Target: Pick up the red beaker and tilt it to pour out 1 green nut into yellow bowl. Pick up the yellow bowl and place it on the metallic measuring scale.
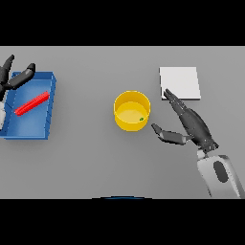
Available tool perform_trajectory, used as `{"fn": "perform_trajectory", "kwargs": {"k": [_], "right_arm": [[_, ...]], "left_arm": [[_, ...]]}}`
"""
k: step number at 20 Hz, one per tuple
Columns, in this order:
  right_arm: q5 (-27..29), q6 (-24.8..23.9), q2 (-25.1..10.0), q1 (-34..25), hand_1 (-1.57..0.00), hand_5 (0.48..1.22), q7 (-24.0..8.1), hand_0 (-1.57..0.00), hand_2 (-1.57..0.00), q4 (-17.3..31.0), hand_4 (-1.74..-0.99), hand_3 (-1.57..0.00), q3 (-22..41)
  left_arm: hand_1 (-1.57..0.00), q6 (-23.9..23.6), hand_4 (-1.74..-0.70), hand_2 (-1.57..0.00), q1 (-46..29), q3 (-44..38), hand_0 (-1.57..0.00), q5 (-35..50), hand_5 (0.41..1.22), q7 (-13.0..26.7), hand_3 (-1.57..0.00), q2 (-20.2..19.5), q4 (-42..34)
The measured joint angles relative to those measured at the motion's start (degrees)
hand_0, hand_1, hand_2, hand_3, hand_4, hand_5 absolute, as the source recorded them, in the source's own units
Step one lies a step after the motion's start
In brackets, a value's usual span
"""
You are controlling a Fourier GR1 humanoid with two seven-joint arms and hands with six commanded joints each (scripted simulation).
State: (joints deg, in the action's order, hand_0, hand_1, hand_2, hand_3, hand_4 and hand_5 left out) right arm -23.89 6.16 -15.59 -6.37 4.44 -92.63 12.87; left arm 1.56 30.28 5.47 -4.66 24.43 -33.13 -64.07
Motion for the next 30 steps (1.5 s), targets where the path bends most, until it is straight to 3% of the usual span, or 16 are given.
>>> {"fn": "perform_trajectory", "kwargs": {"k": [5,10,15,17,24,30], "right_arm": [[-11.6,4.2,-6.5,-9.6,0.00,0.632,2.0,0.00,0.00,4.1,-1.152,0.00,7.5],[-18.9,8.4,-8.6,-18.0,0.00,0.643,5.8,0.00,0.00,10.0,-1.161,0.00,14.6],[-22.3,10.5,-8.8,-24.0,0.00,0.644,10.7,0.00,0.00,17.1,-1.157,0.00,19.1],[-22.8,12.1,-7.7,-26.4,0.00,0.652,11.1,0.00,0.00,20.0,-1.157,0.00,20.5],[-25.9,17.5,-5.7,-32.4,0.00,0.673,11.2,0.00,0.00,26.6,-1.177,0.00,25.5],[-26.8,18.2,-2.9,-35.0,0.00,0.732,9.8,0.00,-0.01,32.7,-1.209,-0.04,26.9]], "left_arm": [[0.00,0.6,-0.81,0.00,-1.0,0.1,0.00,0.6,0.688,0.6,0.00,0.2,-0.8],[0.00,0.9,-0.80,0.00,-1.1,0.0,0.00,0.5,0.691,0.2,0.00,-0.2,-0.8],[0.00,1.3,-0.81,0.00,-1.9,-0.2,0.00,1.2,0.696,-0.5,0.00,-0.2,-1.6],[0.00,1.4,-0.81,0.00,-1.1,-0.5,0.00,1.1,0.693,0.9,0.00,-0.7,-1.1],[0.00,2.0,-0.80,0.00,-1.3,-0.6,0.00,0.8,0.706,-0.8,0.00,-1.3,-0.5],[0.00,1.7,-0.79,0.00,-1.4,-0.1,0.00,0.0,0.713,-0.1,0.00,-1.4,-0.7]]}}
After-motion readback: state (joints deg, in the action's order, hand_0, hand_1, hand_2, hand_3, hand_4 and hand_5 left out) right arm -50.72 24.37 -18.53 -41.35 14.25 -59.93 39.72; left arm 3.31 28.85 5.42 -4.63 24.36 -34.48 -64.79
